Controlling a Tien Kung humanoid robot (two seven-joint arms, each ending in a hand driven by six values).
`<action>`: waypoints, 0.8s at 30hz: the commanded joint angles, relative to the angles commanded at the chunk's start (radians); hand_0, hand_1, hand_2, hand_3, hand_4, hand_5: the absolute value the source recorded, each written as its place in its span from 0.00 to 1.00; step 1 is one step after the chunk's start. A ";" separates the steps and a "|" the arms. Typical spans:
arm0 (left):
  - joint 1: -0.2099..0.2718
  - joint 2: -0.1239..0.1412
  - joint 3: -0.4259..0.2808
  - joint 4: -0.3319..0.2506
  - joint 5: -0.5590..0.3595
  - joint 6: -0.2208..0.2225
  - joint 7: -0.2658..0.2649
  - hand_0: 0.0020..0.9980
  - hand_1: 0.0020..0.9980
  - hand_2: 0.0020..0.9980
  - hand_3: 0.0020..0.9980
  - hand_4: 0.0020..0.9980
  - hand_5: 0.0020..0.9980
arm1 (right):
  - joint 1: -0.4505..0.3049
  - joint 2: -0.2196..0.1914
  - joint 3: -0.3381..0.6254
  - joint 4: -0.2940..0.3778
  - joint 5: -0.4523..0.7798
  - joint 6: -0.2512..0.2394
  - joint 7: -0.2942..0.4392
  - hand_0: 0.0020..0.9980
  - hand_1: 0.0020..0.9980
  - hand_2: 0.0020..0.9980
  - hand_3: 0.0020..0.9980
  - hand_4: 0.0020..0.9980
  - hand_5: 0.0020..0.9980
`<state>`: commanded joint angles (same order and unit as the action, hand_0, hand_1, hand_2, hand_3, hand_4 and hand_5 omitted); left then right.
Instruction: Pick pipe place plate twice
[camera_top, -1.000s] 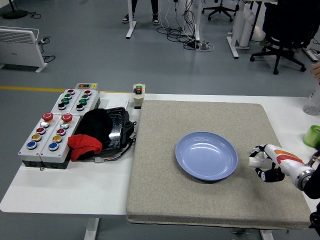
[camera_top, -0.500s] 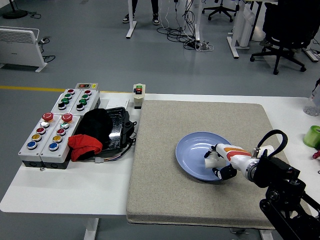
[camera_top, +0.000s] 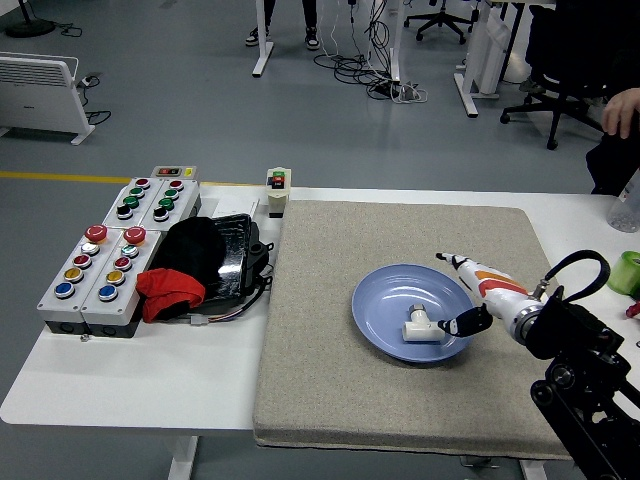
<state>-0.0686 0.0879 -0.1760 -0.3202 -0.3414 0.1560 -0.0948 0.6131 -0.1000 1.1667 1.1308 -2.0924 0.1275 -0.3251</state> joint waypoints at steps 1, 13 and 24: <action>0.000 0.000 0.000 0.000 0.000 0.000 0.000 0.70 0.69 0.72 0.69 0.37 1.00 | 0.001 -0.001 0.012 -0.008 -0.004 -0.004 0.000 1.00 0.97 1.00 1.00 0.82 0.31; -0.009 -0.003 -0.005 0.000 0.000 0.000 0.000 0.70 0.69 0.72 0.68 0.37 1.00 | 0.069 -0.020 0.110 -0.226 -0.003 -0.006 0.043 1.00 0.94 1.00 0.99 0.78 0.28; -0.014 -0.005 -0.004 0.000 -0.004 0.001 -0.001 0.70 0.69 0.72 0.68 0.37 1.00 | 0.096 -0.005 0.078 -0.346 -0.014 -0.011 0.044 0.92 0.90 0.99 0.95 0.75 0.26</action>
<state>-0.0826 0.0833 -0.1798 -0.3199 -0.3450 0.1570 -0.0958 0.7094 -0.1049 1.2443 0.7847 -2.1061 0.1166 -0.2814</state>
